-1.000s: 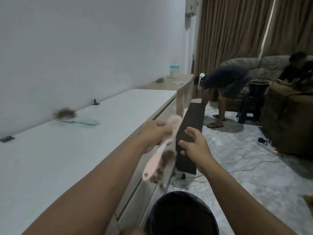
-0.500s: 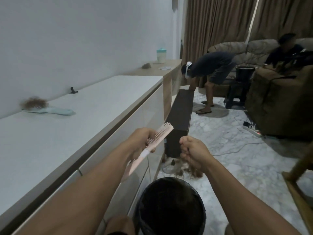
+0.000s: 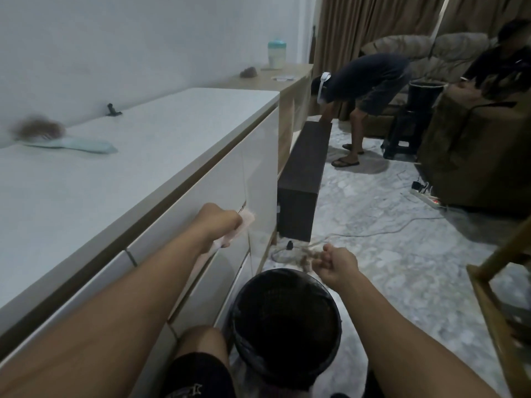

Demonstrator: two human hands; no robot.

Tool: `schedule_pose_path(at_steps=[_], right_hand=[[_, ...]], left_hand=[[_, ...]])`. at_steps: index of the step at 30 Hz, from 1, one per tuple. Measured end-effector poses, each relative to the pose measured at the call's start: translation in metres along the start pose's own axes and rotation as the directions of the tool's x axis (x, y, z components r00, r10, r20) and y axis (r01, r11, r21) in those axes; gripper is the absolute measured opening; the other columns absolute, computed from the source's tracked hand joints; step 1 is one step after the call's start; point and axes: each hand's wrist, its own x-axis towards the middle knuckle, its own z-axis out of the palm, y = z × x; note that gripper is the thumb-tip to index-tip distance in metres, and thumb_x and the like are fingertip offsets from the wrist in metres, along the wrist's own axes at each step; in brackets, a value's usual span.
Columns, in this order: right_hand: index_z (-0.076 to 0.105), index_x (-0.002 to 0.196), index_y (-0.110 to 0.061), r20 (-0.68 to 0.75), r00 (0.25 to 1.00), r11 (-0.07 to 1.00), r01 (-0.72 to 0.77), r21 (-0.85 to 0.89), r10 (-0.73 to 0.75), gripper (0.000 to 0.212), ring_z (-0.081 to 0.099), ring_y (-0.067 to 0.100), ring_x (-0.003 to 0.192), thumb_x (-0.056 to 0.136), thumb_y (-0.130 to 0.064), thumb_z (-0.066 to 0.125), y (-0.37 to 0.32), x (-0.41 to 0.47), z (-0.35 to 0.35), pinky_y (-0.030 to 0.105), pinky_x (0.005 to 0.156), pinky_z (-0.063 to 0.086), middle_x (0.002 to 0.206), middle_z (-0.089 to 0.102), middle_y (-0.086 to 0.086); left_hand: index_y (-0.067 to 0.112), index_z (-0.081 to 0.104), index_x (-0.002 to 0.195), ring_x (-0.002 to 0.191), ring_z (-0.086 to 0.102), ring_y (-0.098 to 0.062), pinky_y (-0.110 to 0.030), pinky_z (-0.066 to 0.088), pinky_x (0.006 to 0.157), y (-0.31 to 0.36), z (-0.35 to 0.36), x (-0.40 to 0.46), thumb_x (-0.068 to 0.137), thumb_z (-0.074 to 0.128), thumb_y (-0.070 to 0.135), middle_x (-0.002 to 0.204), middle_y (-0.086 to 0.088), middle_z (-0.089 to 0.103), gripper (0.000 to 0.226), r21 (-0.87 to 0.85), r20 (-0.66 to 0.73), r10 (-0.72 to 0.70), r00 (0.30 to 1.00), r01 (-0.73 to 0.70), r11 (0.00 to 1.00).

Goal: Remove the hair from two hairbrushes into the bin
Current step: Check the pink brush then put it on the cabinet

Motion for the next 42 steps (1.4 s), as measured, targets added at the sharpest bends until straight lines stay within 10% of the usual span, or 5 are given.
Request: schedule_pose_path(at_steps=[12, 17, 23, 30, 42], right_hand=[[0.067, 0.103, 0.000, 0.077, 0.996, 0.537, 0.092, -0.838, -0.050, 0.018, 0.066, 0.024, 0.077, 0.092, -0.006, 0.054, 0.029, -0.002, -0.020, 0.033, 0.066, 0.057, 0.092, 0.066, 0.015], [0.064, 0.106, -0.002, 0.127, 0.988, 0.477, 0.153, -0.865, -0.088, 0.023, 0.059, 0.025, 0.065, 0.087, 0.002, 0.053, 0.024, -0.011, -0.006, 0.029, 0.053, 0.046, 0.078, 0.059, 0.015], [0.068, 0.112, -0.010, 0.423, 0.897, 0.539, 0.295, -0.789, 0.130, 0.028, 0.072, 0.027, 0.090, 0.091, -0.026, 0.061, 0.009, -0.067, 0.032, 0.041, 0.082, 0.056, 0.102, 0.073, 0.011], [0.068, 0.112, -0.018, 0.556, 0.810, 0.192, 0.586, -0.788, -0.187, 0.023, 0.060, 0.009, 0.056, 0.090, -0.017, 0.063, 0.002, -0.086, 0.031, 0.020, 0.051, 0.048, 0.082, 0.066, -0.001], [0.069, 0.111, -0.025, 0.682, 0.494, 0.052, 0.828, -0.558, -0.539, 0.029, 0.064, 0.003, 0.081, 0.084, -0.012, 0.070, -0.039, -0.129, 0.102, 0.017, 0.067, 0.052, 0.096, 0.071, -0.009]], left_hand=[[-0.005, 0.058, 0.101, 0.089, 0.069, -0.046, -0.057, 0.059, 0.076, -0.007, 0.012, 0.013, 0.075, 0.074, -0.006, 0.112, -0.026, 0.063, 0.031, -0.236, 0.100, -0.049, 0.994, 0.072, 0.969], [-0.006, 0.058, 0.108, 0.094, 0.069, -0.038, -0.055, 0.060, 0.073, -0.014, 0.027, 0.012, 0.072, 0.076, -0.005, 0.117, -0.027, 0.064, 0.040, -0.295, 0.145, -0.057, 0.988, 0.098, 0.951], [-0.005, 0.056, 0.115, 0.098, 0.069, -0.037, -0.047, 0.062, 0.072, -0.014, 0.043, 0.008, 0.074, 0.078, -0.001, 0.116, -0.022, 0.065, 0.048, -0.421, 0.172, -0.075, 0.982, 0.142, 0.896], [0.000, 0.062, 0.107, 0.081, 0.072, -0.028, -0.047, 0.061, 0.077, 0.004, 0.041, 0.010, 0.084, 0.073, 0.011, 0.101, -0.017, 0.071, 0.028, -0.607, 0.108, -0.144, 0.984, 0.180, 0.774], [0.011, 0.071, 0.112, 0.093, 0.070, -0.029, -0.046, 0.062, 0.075, 0.097, -0.033, -0.005, 0.075, 0.070, 0.025, 0.109, -0.011, 0.070, 0.039, -0.406, -0.364, 0.260, 0.894, -0.403, 0.820]])
